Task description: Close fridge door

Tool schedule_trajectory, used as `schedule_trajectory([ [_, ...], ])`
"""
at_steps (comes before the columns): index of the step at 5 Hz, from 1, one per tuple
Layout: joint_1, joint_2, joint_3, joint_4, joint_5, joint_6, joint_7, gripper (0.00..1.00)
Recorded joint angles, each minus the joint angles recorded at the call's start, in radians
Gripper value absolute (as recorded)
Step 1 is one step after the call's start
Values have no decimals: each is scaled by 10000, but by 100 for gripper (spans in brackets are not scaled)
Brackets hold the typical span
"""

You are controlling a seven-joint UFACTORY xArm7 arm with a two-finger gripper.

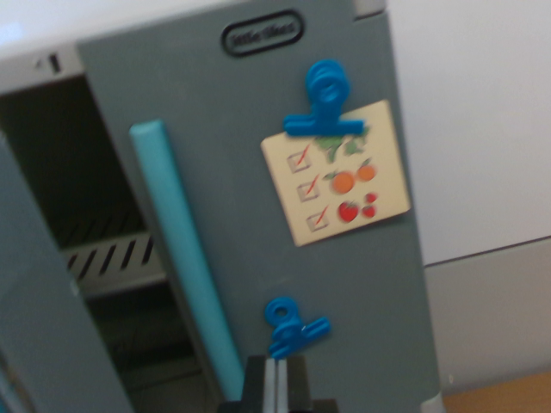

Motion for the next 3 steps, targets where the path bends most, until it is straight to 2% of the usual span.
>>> schedule_trajectory([
  [1,0,0,0,0,0,0,0,100],
  [2,0,253,386,0,0,0,0,100],
  [3,0,253,386,0,0,0,0,100],
])
